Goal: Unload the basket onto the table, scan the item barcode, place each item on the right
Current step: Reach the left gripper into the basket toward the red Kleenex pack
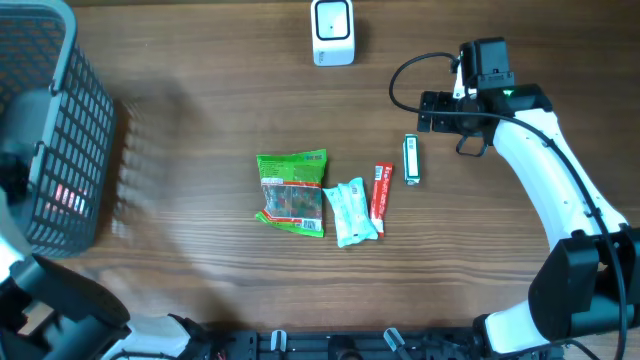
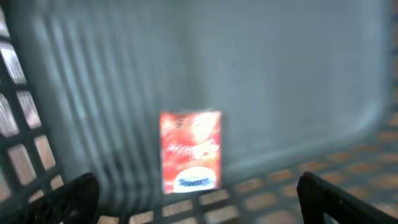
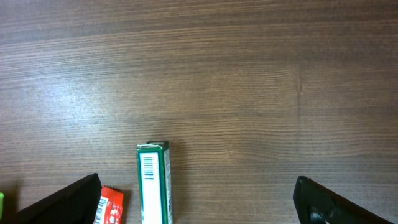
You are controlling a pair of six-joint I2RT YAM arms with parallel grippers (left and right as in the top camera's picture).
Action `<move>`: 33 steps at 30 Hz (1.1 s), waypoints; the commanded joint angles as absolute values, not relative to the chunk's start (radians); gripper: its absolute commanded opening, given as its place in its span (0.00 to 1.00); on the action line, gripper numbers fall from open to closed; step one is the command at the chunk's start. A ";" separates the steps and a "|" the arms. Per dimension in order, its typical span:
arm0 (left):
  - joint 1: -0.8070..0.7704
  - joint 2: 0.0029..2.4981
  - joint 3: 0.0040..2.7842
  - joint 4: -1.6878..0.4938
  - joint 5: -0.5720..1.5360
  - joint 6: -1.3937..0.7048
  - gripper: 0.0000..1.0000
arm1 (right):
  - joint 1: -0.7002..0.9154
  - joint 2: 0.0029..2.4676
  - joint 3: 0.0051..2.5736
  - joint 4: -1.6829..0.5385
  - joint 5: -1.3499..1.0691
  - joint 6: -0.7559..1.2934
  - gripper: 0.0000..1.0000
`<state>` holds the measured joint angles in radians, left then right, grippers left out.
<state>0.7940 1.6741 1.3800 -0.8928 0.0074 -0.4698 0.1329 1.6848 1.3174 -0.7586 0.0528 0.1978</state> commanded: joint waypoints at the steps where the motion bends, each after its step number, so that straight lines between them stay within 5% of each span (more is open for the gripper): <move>1: 0.798 1.670 1.190 -0.761 0.027 -0.480 0.99 | 0.135 1.696 1.322 -0.757 0.052 0.212 1.00; 12: 0.798 1.671 1.014 -0.531 0.101 -0.480 0.92 | 0.135 1.696 1.322 -0.757 0.052 0.212 1.00; 18: 0.797 1.782 1.011 -0.486 0.100 -0.480 0.73 | 0.135 1.696 1.322 -0.757 0.052 0.212 1.00; 20: 0.800 1.801 1.012 -0.459 0.083 -0.480 0.56 | 0.135 1.696 1.322 -0.757 0.052 0.212 1.00; 24: 0.810 1.799 1.103 -0.488 0.063 -0.475 0.38 | 0.135 1.696 1.322 -0.757 0.052 0.212 1.00; 28: 0.810 1.799 1.225 -0.567 0.063 -0.467 0.42 | 0.135 1.696 1.322 -0.757 0.052 0.212 1.00; 33: 0.810 1.799 1.745 -0.905 0.010 -0.449 0.47 | 0.135 1.696 1.322 -0.757 0.052 0.212 1.00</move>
<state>0.8017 1.8137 1.4891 -0.8032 0.0490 -0.4644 0.1329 1.6848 1.3174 -0.7589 0.0528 0.1978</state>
